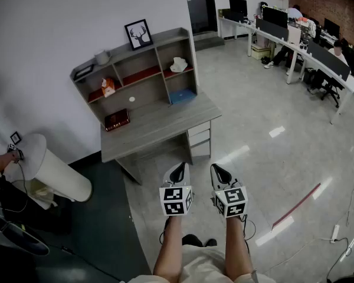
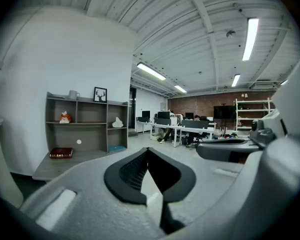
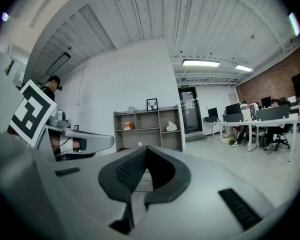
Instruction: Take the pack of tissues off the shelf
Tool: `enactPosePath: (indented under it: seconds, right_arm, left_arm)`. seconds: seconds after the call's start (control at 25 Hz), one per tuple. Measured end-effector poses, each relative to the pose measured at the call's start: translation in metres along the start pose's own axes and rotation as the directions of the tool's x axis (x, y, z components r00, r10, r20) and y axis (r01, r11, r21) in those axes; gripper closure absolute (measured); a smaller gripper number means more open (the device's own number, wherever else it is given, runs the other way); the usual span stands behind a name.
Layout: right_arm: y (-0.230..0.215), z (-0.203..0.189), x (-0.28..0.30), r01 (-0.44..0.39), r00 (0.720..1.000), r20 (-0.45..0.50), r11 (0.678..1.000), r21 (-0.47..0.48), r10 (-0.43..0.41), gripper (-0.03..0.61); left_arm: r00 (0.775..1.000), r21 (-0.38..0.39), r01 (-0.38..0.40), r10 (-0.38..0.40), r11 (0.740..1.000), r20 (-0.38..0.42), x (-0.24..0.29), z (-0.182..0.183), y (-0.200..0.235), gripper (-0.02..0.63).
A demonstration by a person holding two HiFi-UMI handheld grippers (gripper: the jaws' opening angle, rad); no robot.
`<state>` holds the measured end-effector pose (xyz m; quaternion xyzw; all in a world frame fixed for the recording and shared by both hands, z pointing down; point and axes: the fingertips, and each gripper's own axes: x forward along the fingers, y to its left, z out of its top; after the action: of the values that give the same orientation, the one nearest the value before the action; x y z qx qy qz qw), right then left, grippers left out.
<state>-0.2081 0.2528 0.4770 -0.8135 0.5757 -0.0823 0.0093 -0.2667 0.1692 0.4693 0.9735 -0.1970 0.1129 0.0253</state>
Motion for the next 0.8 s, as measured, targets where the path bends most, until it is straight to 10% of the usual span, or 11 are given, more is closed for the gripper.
enactPosePath:
  seconds: [0.8]
  right_arm:
    - [-0.047, -0.004, 0.107, -0.039, 0.997, -0.065, 0.999, 0.01, 0.04, 0.563]
  left_arm:
    - [0.998, -0.019, 0.025, -0.024, 1.0, 0.054, 0.093, 0.023, 0.058, 0.604]
